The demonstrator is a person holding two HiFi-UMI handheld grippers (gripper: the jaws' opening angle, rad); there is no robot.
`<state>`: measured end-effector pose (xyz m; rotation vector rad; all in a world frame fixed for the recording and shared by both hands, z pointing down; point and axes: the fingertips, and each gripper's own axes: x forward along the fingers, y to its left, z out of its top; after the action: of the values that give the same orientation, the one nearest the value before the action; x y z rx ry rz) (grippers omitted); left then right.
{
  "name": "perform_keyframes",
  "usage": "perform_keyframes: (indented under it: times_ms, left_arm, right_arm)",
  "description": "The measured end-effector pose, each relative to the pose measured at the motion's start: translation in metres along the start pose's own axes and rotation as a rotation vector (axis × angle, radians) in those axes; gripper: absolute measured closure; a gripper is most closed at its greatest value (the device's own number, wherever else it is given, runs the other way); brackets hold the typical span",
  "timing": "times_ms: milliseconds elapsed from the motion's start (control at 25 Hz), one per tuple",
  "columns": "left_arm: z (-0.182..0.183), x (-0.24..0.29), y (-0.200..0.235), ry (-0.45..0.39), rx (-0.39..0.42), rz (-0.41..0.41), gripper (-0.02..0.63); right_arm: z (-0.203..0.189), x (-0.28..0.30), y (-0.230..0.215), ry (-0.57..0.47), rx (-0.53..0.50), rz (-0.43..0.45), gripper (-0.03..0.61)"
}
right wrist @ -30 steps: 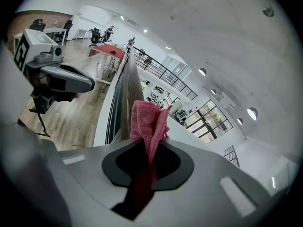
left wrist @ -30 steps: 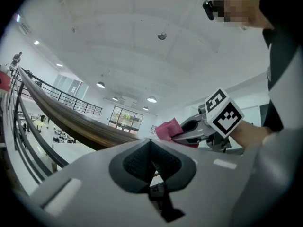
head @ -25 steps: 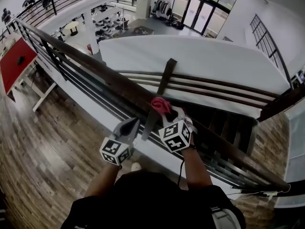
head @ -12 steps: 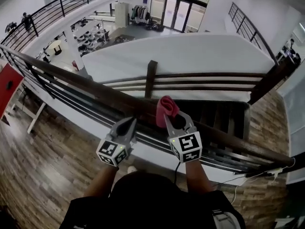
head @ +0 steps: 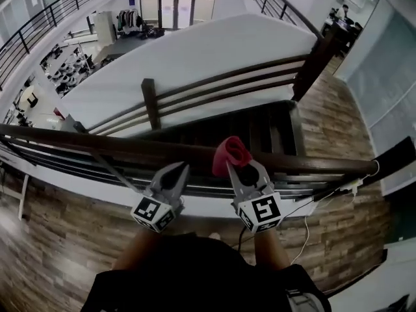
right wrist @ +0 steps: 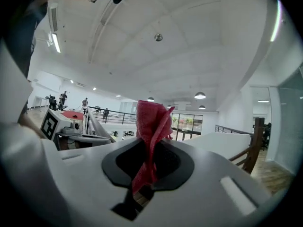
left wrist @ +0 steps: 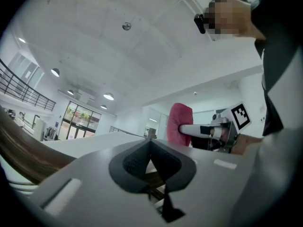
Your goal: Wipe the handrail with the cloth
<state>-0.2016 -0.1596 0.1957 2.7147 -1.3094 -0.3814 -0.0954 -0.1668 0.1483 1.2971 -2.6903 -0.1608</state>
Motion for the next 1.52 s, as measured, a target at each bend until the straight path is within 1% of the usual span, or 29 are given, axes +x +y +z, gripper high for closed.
perform_keyframes:
  times_ms: [80, 240, 400, 520, 640, 760, 840, 920, 1080, 1160, 1320, 1400, 1520]
  left_arm:
    - [-0.009, 0.026, -0.029, 0.000, -0.013, -0.044, 0.614]
    - [-0.024, 0.072, -0.080, 0.013, -0.014, -0.125, 0.614]
    - [-0.029, 0.104, -0.124, 0.038, -0.007, -0.251, 0.614]
    - [-0.035, 0.119, -0.152, 0.065, -0.055, -0.359, 0.614]
    - [-0.040, 0.131, -0.177, 0.089, -0.096, -0.477, 0.614]
    - [-0.049, 0.133, -0.190, 0.101, -0.118, -0.566, 0.614]
    - [-0.058, 0.134, -0.203, 0.116, -0.144, -0.622, 0.614]
    - [-0.066, 0.133, -0.221, 0.138, -0.159, -0.686, 0.614]
    - [-0.085, 0.137, -0.256, 0.192, -0.149, -0.783, 0.614]
    - [-0.094, 0.142, -0.273, 0.215, -0.151, -0.811, 0.614]
    - [-0.108, 0.159, -0.302, 0.234, -0.142, -0.851, 0.614]
    - [-0.115, 0.173, -0.316, 0.234, -0.121, -0.863, 0.614]
    - [-0.128, 0.198, -0.347, 0.227, -0.096, -0.856, 0.614]
  right_arm:
    - [-0.007, -0.025, -0.025, -0.011, 0.016, -0.033, 0.538]
    - [-0.026, -0.075, -0.071, 0.024, 0.014, -0.126, 0.538]
    - [-0.038, -0.123, -0.108, 0.040, 0.051, -0.275, 0.538]
    - [-0.039, -0.148, -0.127, 0.025, 0.092, -0.396, 0.538]
    - [-0.036, -0.160, -0.133, 0.033, 0.117, -0.487, 0.538]
    - [-0.037, -0.176, -0.123, 0.068, 0.085, -0.569, 0.538]
    - [-0.044, -0.198, -0.122, 0.102, 0.074, -0.647, 0.537]
    - [-0.053, -0.225, -0.124, 0.126, 0.092, -0.729, 0.538]
    - [-0.072, -0.272, -0.137, 0.162, 0.151, -0.860, 0.538]
    - [-0.080, -0.290, -0.144, 0.167, 0.171, -0.894, 0.538]
    - [-0.092, -0.316, -0.164, 0.146, 0.199, -0.930, 0.538]
    - [-0.098, -0.327, -0.177, 0.141, 0.195, -0.931, 0.538]
    - [-0.106, -0.350, -0.205, 0.135, 0.169, -0.911, 0.538]
